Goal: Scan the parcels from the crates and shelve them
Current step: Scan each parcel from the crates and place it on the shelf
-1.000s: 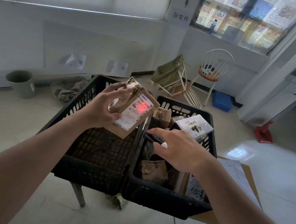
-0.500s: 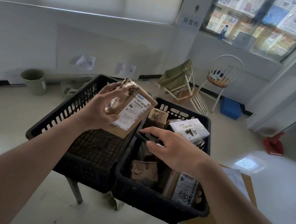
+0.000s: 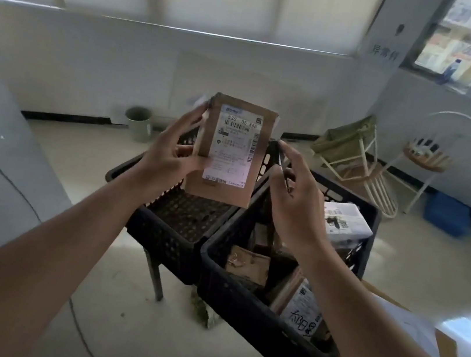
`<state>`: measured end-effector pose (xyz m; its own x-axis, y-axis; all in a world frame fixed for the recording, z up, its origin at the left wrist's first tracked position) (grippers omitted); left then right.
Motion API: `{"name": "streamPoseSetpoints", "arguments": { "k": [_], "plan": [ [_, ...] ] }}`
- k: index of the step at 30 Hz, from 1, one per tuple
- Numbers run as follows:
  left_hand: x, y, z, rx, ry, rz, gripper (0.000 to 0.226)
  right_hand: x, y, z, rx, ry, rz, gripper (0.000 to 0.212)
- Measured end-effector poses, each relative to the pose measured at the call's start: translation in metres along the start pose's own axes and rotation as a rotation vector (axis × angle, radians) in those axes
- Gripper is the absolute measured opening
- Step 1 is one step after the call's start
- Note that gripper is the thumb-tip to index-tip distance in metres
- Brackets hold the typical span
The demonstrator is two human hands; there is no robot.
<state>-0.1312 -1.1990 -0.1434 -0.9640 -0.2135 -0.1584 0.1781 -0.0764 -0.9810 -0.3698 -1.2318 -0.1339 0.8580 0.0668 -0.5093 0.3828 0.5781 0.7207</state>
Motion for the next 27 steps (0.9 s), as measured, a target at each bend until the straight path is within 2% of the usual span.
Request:
{"name": "streamPoseSetpoints", "arguments": {
  "k": [4,13,22,27],
  "plan": [
    [-0.027,-0.021,-0.048,-0.019,-0.137,-0.077,0.093,0.025,0.029,0.008,-0.105,-0.027,0.124,0.049],
    [-0.110,-0.063,-0.185,-0.015,-0.450,-0.083,0.087,0.110,0.146,-0.003,-0.331,0.105,0.356,0.050],
    [-0.212,-0.091,-0.353,0.012,-0.770,0.019,0.079,0.193,0.298,-0.083,-0.469,0.270,0.591,0.049],
    [-0.268,-0.109,-0.456,0.028,-0.848,0.127,0.074,0.241,0.384,-0.148,-0.482,0.342,0.708,0.049]
  ]
}}
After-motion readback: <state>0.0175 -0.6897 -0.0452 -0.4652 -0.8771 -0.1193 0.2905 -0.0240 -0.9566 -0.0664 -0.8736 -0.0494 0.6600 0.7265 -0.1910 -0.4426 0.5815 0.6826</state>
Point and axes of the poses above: each hand's wrist, its own z-axis towards the middle knuckle, its own x-axis out of the palm, y = z × x, the point moved 7 cm from there along z, towards the middle knuckle, and after that the axes turned 10 degrees about -x, right-handed, at the moved point
